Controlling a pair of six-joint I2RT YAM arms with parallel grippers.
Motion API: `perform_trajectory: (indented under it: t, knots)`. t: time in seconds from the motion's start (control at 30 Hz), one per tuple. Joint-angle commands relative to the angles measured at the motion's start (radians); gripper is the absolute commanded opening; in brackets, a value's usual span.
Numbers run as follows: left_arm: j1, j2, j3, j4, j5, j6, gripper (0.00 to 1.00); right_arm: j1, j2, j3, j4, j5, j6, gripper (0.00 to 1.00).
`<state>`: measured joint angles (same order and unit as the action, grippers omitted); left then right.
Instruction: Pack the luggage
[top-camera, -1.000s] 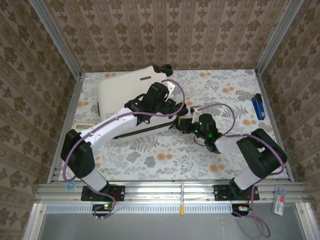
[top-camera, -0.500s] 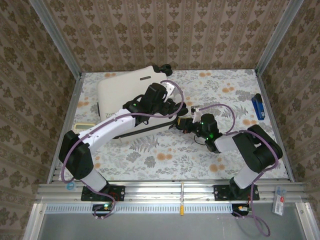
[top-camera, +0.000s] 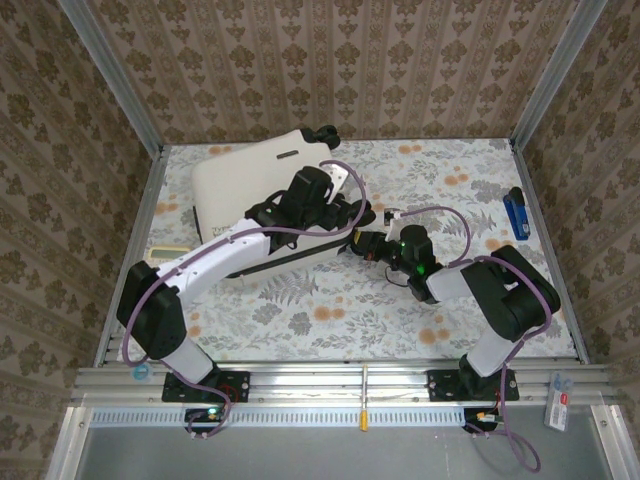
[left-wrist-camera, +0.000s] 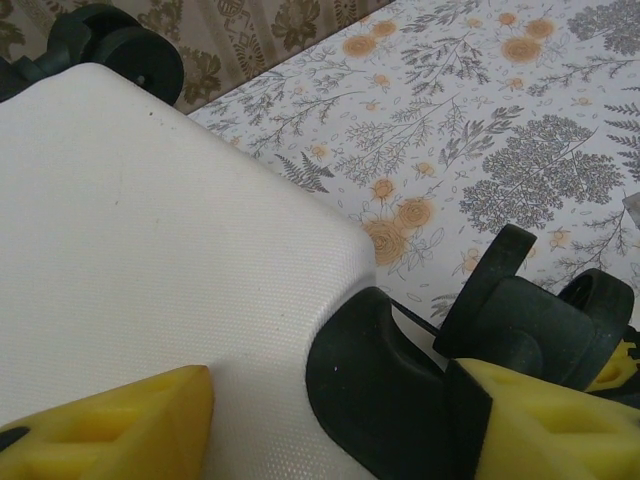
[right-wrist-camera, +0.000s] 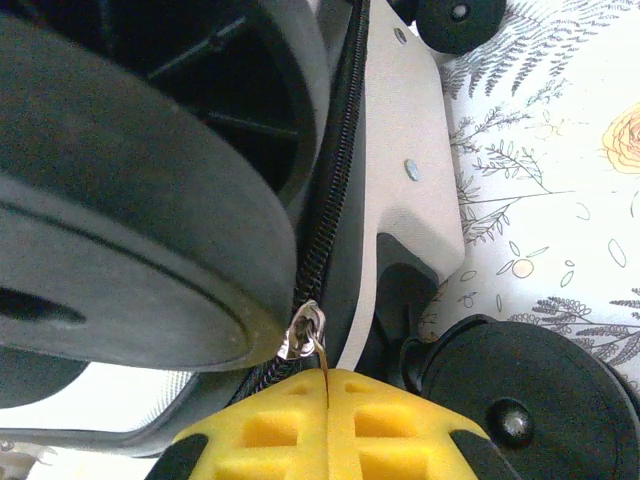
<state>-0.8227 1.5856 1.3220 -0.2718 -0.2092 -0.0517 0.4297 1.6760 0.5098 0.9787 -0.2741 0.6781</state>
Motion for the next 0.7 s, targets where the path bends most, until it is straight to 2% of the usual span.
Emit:
perform_trajectory:
  t: [0.0, 0.13, 0.3, 0.53, 0.67]
  knots:
    - [0.008, -0.045, -0.066, -0.235, -0.031, -0.01, 0.69, -0.023, -0.056, 0.042, 0.029, 0.091, -0.061, 0.0]
    - [0.084, -0.169, -0.085, -0.295, -0.119, -0.074, 0.76, -0.023, -0.087, 0.032, -0.031, 0.091, -0.103, 0.0]
    - [0.273, -0.32, -0.138, -0.37, -0.113, -0.174, 0.83, -0.023, -0.099, 0.03, -0.06, 0.087, -0.13, 0.0]
    - [0.598, -0.433, -0.286, -0.308, 0.06, -0.306, 0.85, -0.021, -0.087, 0.033, -0.06, 0.079, -0.136, 0.0]
    - [0.692, -0.427, -0.328, -0.241, 0.164, -0.325, 0.86, -0.02, -0.091, 0.029, -0.067, 0.079, -0.144, 0.0]
